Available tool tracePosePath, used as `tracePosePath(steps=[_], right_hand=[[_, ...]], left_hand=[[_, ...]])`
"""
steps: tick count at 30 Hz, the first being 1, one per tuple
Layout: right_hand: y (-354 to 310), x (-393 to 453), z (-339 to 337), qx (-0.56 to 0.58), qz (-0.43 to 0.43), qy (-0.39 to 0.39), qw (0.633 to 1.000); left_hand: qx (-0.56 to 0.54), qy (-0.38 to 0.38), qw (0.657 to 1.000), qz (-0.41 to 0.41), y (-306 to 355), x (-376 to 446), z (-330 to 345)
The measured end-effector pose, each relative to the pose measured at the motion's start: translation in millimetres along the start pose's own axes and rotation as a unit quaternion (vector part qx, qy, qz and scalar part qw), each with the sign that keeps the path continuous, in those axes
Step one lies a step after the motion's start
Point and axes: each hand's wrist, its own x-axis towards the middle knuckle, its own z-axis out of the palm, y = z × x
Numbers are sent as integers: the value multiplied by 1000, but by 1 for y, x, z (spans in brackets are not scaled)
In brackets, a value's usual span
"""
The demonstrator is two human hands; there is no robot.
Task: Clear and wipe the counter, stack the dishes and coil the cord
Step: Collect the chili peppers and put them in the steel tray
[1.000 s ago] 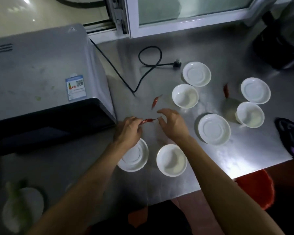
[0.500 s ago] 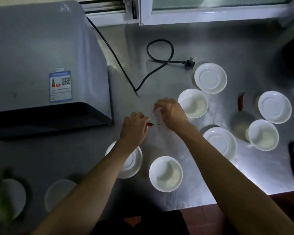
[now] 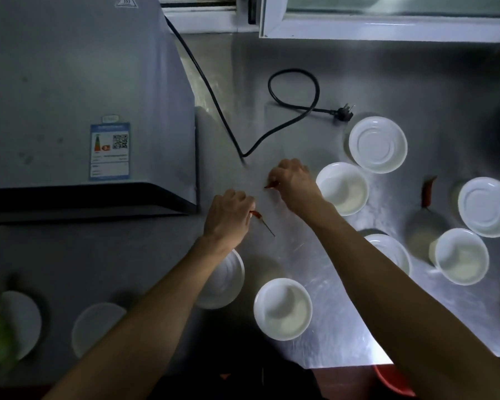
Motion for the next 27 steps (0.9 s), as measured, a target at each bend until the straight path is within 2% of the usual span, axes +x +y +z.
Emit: tracePosePath(steps=[11, 14, 22, 27], right_hand=[[-14, -10, 8, -23, 35, 32, 999], [-15, -16, 10, 7, 30, 49, 998], [-42, -50, 0, 110, 3, 156, 981], [-78, -73, 5, 142, -6, 169, 975]], left_hand=[[-43, 12, 999, -18, -5, -7, -6], [-57, 17, 998, -19, -6, -13, -10], [-69, 71, 995, -17, -14, -47, -29], [-88, 101, 991, 4, -21, -79, -41]])
